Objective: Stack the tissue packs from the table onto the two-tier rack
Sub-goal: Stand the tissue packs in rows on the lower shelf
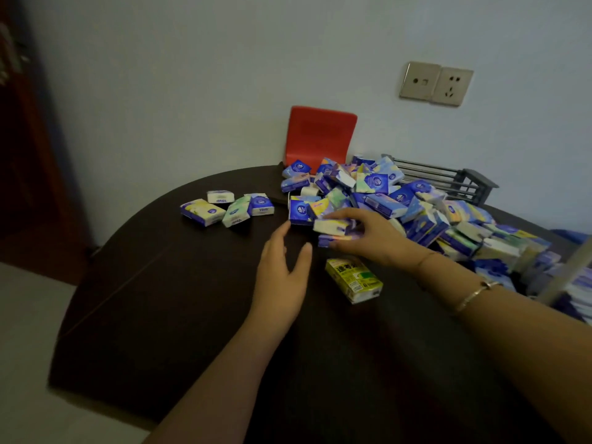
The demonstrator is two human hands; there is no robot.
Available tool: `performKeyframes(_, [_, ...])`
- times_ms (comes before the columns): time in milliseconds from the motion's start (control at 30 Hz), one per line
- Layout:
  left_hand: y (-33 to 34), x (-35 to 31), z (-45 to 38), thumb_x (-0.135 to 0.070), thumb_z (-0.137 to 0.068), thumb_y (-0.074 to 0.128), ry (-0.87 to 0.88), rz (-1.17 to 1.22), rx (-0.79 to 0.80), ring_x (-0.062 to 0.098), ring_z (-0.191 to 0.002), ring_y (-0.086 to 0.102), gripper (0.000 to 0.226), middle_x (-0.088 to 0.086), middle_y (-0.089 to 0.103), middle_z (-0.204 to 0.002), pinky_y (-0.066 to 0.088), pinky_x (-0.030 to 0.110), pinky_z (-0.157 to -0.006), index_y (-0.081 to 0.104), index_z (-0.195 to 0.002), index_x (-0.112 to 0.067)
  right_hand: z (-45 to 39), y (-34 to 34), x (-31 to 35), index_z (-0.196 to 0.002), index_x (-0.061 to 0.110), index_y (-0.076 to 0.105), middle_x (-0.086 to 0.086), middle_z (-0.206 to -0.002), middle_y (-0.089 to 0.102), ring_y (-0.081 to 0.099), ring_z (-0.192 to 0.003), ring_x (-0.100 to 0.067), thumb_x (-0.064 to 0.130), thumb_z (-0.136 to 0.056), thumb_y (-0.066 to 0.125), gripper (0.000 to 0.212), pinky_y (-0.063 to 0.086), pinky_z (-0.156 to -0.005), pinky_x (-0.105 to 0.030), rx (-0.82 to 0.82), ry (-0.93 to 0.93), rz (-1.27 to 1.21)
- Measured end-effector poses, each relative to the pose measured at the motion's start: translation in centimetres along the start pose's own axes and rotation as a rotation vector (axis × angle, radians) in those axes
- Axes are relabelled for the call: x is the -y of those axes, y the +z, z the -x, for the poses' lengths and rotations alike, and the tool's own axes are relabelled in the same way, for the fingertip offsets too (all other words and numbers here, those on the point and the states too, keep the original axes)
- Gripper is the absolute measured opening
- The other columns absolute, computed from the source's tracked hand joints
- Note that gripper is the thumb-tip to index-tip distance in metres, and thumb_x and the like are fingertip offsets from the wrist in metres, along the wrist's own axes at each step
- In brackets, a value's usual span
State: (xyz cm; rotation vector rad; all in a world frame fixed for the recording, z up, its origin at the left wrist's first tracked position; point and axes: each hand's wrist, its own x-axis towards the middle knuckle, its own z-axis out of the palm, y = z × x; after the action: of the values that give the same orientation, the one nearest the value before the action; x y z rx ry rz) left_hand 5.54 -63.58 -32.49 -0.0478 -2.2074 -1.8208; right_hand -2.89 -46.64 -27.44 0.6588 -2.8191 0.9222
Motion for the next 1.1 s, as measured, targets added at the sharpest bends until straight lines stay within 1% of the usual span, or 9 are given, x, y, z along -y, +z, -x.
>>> performKeyframes(133, [-0.3, -0.8, -0.2, -0.044, -0.091, 0.054, -0.121, 0.265, -0.014, 0.005, -0.105, 0.060, 0.054, -0.002, 0.060, -0.126, 0.048, 0.022, -0.084, 0.038, -0.140, -0.029, 2.4, -0.1, 2.8, -0.122, 0.036, 0.056, 0.012, -0.127, 0.053, 0.049, -0.117, 0.000, 0.025, -0.076, 0.076, 0.051, 0.042, -0.099, -0.019, 0.128, -0.187, 0.017])
performKeyframes(267, [-0.9, -1.1, 0.1, -0.028, -0.091, 0.060, -0.204, 0.380, 0.015, 0.009, -0.085, 0.070, 0.038, -0.002, 0.070, -0.095, 0.056, 0.025, -0.076, 0.050, -0.127, -0.022, 4.0, 0.4, 4.0, -0.136, 0.031, 0.038, 0.015, -0.136, 0.041, 0.045, -0.117, 0.002, 0.025, -0.073, 0.079, 0.075, 0.042, -0.097, -0.014, 0.133, -0.199, 0.001])
performKeyframes(433, [-1.1, -1.2, 0.0, -0.006, -0.097, 0.046, -0.236, 0.528, 0.010, 0.013, -0.091, 0.067, 0.031, -0.001, 0.068, -0.102, 0.053, 0.031, -0.087, 0.049, -0.125, -0.018, 4.7, 0.0, 3.3, -0.133, 0.030, 0.032, 0.004, -0.143, 0.032, 0.051, -0.115, -0.010, 0.021, -0.069, 0.083, 0.082, 0.048, -0.097, -0.031, 0.029, -0.065, -0.098])
performKeyframes(533, [-0.6, -1.3, 0.2, -0.002, -0.097, 0.040, -0.209, 0.436, 0.075, 0.016, -0.098, 0.066, 0.032, 0.003, 0.066, -0.113, 0.052, 0.035, -0.089, 0.052, -0.118, -0.022, 5.3, 0.0, 3.1, -0.128, 0.030, 0.033, 0.001, -0.139, 0.038, 0.052, -0.114, -0.006, 0.011, -0.072, 0.080, 0.075, 0.052, -0.089, -0.023, 0.106, -0.025, -0.161])
performKeyframes(600, [-0.2, -1.5, 0.4, -0.008, -0.098, 0.039, -0.162, 0.323, 0.117, 0.015, -0.100, 0.065, 0.031, 0.001, 0.066, -0.113, 0.052, 0.034, -0.092, 0.054, -0.120, -0.024, 5.4, 0.3, 3.2, -0.126, 0.029, 0.034, 0.002, -0.133, 0.045, 0.055, -0.111, -0.003, 0.005, -0.073, 0.077, 0.072, 0.051, -0.087, -0.017, 0.150, -0.015, -0.193])
performKeyframes(700, [-0.1, -1.9, 0.8, -0.026, -0.099, 0.044, -0.121, 0.222, 0.184, -0.001, -0.086, 0.063, 0.025, -0.012, 0.062, -0.103, 0.050, 0.011, -0.071, 0.051, -0.122, -0.030, 5.0, 0.4, 3.4, -0.130, 0.024, 0.035, 0.003, -0.137, 0.043, 0.048, -0.122, -0.003, -0.001, -0.075, 0.073, 0.072, 0.045, -0.094, -0.014, 0.169, -0.034, -0.256])
performKeyframes(833, [-0.2, -1.2, 0.9, -0.043, -0.082, 0.067, -0.072, 0.212, 0.205, -0.001, -0.100, 0.061, 0.051, -0.012, 0.057, -0.119, 0.050, 0.018, -0.082, 0.045, -0.127, -0.035, 4.3, 0.1, 4.0, -0.138, 0.022, 0.032, 0.011, -0.141, 0.034, 0.029, -0.132, 0.000, -0.007, -0.080, 0.067, 0.074, 0.040, -0.093, -0.003, 0.173, -0.050, -0.353])
performKeyframes(1000, [-0.4, -0.5, 0.0, -0.035, -0.080, 0.071, -0.109, 0.342, 0.095, 0.005, -0.102, 0.063, 0.052, -0.007, 0.062, -0.118, 0.053, 0.030, -0.092, 0.047, -0.126, -0.029, 3.0, 0.6, 3.8, -0.132, 0.021, 0.038, 0.004, -0.145, 0.033, 0.034, -0.134, -0.009, -0.017, -0.084, 0.052, 0.063, 0.053, -0.092, -0.037, 0.123, 0.020, -0.676])
performKeyframes(1100, [-0.1, -0.3, -0.3, -0.036, -0.083, 0.068, -0.134, 0.386, 0.062, 0.004, -0.096, 0.065, 0.043, -0.006, 0.064, -0.115, 0.054, 0.027, -0.085, 0.049, -0.121, -0.030, 1.0, 1.1, 2.2, -0.130, 0.022, 0.040, -0.002, -0.144, 0.037, 0.036, -0.134, -0.017, -0.002, -0.089, 0.056, 0.050, 0.044, -0.103, -0.044, -0.048, 0.106, -0.448])
